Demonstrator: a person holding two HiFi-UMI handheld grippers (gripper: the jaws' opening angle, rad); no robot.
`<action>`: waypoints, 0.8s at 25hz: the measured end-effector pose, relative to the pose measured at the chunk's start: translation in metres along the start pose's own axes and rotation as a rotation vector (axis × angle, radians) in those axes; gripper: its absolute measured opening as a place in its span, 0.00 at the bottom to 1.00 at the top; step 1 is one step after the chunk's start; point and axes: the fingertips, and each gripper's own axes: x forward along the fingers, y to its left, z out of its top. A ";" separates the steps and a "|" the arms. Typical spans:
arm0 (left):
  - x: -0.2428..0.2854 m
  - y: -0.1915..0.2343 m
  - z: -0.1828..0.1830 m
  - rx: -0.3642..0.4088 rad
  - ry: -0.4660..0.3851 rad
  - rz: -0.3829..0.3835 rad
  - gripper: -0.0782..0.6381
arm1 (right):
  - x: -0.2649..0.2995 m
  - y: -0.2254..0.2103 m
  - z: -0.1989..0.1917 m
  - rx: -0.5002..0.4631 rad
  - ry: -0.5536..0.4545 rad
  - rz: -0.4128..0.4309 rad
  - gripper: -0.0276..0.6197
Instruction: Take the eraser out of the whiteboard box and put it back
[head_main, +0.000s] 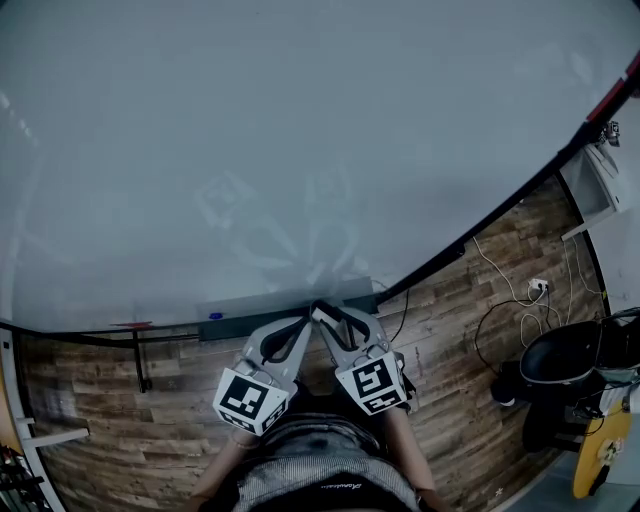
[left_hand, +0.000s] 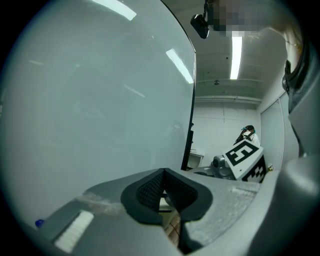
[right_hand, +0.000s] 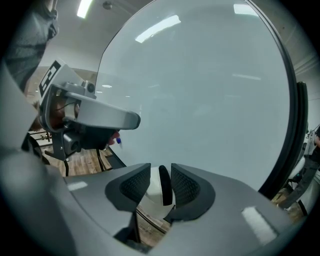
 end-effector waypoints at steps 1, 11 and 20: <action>0.001 0.000 0.001 -0.001 -0.002 -0.005 0.11 | 0.001 0.000 -0.001 -0.001 0.006 0.005 0.25; 0.005 0.002 -0.001 0.005 0.011 -0.009 0.11 | 0.014 0.003 -0.014 0.033 0.055 0.067 0.31; 0.005 0.010 -0.003 -0.004 0.018 0.014 0.11 | 0.021 -0.005 -0.019 0.099 0.069 0.078 0.32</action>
